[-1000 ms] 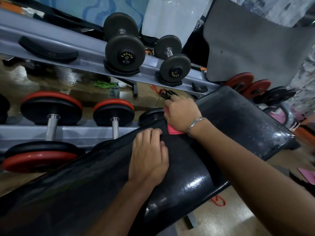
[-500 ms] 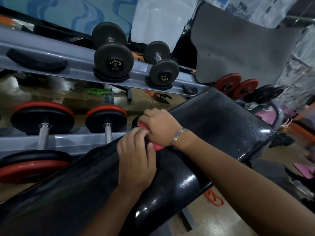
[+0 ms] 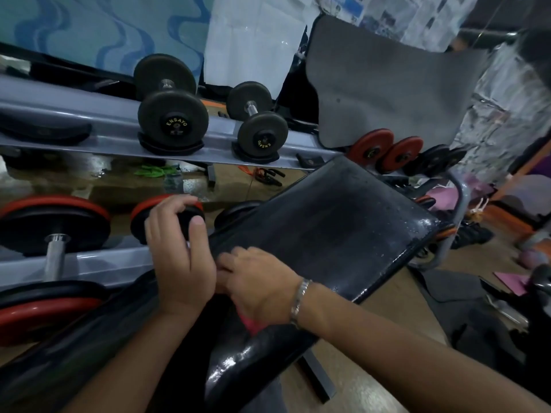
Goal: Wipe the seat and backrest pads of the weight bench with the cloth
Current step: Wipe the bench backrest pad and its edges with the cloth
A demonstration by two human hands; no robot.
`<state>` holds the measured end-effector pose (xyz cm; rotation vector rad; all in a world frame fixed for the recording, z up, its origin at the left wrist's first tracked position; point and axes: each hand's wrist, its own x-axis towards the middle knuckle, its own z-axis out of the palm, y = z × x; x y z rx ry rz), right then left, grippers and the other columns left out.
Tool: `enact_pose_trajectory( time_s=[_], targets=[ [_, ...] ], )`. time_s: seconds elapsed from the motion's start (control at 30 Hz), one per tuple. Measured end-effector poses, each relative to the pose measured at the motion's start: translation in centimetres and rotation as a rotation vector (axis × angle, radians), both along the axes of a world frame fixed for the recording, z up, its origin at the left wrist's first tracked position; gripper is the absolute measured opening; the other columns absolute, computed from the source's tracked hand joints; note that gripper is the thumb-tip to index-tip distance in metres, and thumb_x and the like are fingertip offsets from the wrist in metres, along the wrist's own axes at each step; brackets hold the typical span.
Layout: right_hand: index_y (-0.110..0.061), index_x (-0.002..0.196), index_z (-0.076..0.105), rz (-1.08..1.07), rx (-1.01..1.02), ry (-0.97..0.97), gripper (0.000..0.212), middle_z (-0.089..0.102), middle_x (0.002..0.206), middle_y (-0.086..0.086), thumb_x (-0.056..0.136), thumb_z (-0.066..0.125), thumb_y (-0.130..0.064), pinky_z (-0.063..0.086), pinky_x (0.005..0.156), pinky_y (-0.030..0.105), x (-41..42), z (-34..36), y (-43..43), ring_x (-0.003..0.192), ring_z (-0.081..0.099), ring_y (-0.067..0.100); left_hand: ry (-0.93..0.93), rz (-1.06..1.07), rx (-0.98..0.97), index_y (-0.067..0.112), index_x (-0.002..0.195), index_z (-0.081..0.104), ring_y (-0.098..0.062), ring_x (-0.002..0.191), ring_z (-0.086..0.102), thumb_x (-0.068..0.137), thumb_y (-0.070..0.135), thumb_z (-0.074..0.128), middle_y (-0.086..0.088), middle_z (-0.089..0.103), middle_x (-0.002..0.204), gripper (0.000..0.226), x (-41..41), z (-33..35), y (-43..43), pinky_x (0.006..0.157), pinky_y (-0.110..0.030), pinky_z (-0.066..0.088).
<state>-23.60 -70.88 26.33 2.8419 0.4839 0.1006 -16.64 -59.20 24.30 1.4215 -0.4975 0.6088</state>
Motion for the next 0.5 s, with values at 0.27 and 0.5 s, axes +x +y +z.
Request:
enact_pose_trajectory(
  time_s=[0.27,0.5],
  targets=[
    [-0.019,0.110,0.074,0.021,0.412,0.139,0.023,0.069,0.109,-0.006,0.097,0.057,-0.011,0.041,0.096,0.021,-6.9,3.6,-1.1,0.100,0.055,0.011,0.118,-0.130,0.148,0.022,0.114,0.056,-0.022,0.108,0.053,0.097,0.022,0.045,0.009,0.052,0.109,0.020,0.5,0.1,-1.6,0.093,-0.055,0.048],
    [-0.033,0.112,0.068,-0.290,0.302,-0.267,0.027,0.064,0.113,-0.014,0.099,0.046,-0.027,0.047,0.086,0.037,-11.9,7.9,-8.4,0.098,0.057,0.015,0.043,-0.215,0.459,0.022,0.112,0.063,-0.014,0.112,0.051,0.094,0.018,0.050,0.013,0.056,0.110,0.022,-1.4,0.5,-4.6,0.097,-0.026,0.036]
  ],
)
